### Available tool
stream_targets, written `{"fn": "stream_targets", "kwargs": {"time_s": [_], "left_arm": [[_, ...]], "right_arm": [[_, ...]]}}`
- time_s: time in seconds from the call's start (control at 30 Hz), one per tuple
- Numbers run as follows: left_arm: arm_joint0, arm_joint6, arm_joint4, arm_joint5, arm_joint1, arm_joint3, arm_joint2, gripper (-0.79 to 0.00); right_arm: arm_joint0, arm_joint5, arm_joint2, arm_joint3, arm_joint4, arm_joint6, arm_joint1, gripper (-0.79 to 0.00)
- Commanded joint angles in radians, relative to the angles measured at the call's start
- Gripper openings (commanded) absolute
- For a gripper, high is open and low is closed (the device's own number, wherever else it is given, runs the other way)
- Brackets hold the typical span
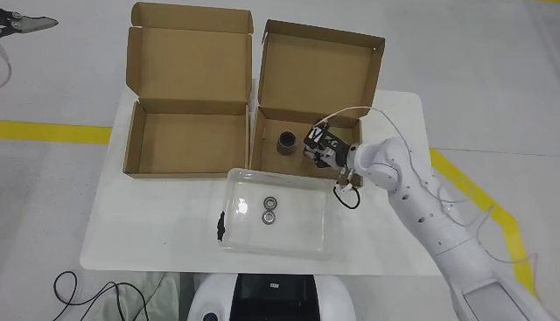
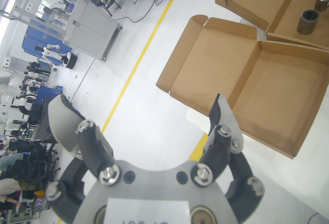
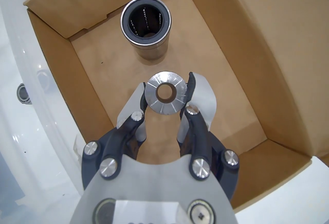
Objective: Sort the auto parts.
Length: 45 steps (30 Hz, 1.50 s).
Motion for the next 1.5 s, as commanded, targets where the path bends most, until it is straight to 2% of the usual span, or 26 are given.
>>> {"fn": "stream_targets", "kwargs": {"time_s": [0.0,0.13,0.17,0.2,0.27,0.47,0.53,0.7,0.87,1.1,1.23,1.47], "left_arm": [[0.000,0.000,0.000,0.000,0.000,0.000,0.000,0.000],[0.000,0.000,0.000,0.000,0.000,0.000,0.000,0.000],[0.000,0.000,0.000,0.000,0.000,0.000,0.000,0.000],[0.000,0.000,0.000,0.000,0.000,0.000,0.000,0.000],[0.000,0.000,0.000,0.000,0.000,0.000,0.000,0.000],[0.000,0.000,0.000,0.000,0.000,0.000,0.000,0.000],[0.000,0.000,0.000,0.000,0.000,0.000,0.000,0.000],[0.000,0.000,0.000,0.000,0.000,0.000,0.000,0.000],[0.000,0.000,0.000,0.000,0.000,0.000,0.000,0.000],[0.000,0.000,0.000,0.000,0.000,0.000,0.000,0.000],[0.000,0.000,0.000,0.000,0.000,0.000,0.000,0.000],[0.000,0.000,0.000,0.000,0.000,0.000,0.000,0.000]], "right_arm": [[0.008,0.000,-0.010,0.017,0.004,-0.008,-0.004,-0.785],[0.026,-0.002,-0.027,0.051,0.005,-0.024,-0.013,-0.785],[0.029,-0.002,-0.031,0.058,0.004,-0.027,-0.015,-0.751],[0.033,-0.002,-0.034,0.064,0.004,-0.030,-0.016,-0.646],[0.038,-0.002,-0.038,0.074,0.005,-0.035,-0.019,-0.579],[0.048,-0.017,-0.049,0.082,-0.010,-0.039,-0.023,-0.240],[0.045,-0.020,-0.047,0.071,-0.022,-0.051,-0.022,-0.191],[0.025,-0.021,-0.025,0.018,-0.042,-0.074,-0.013,-0.163],[-0.027,-0.039,0.026,-0.094,-0.036,-0.103,0.006,-0.166],[-0.129,-0.142,0.100,-0.290,-0.017,-0.160,0.036,-0.175],[-0.180,-0.192,0.111,-0.394,-0.061,-0.184,0.049,-0.182],[-0.276,-0.172,0.099,-0.518,-0.131,-0.209,0.059,-0.194]]}}
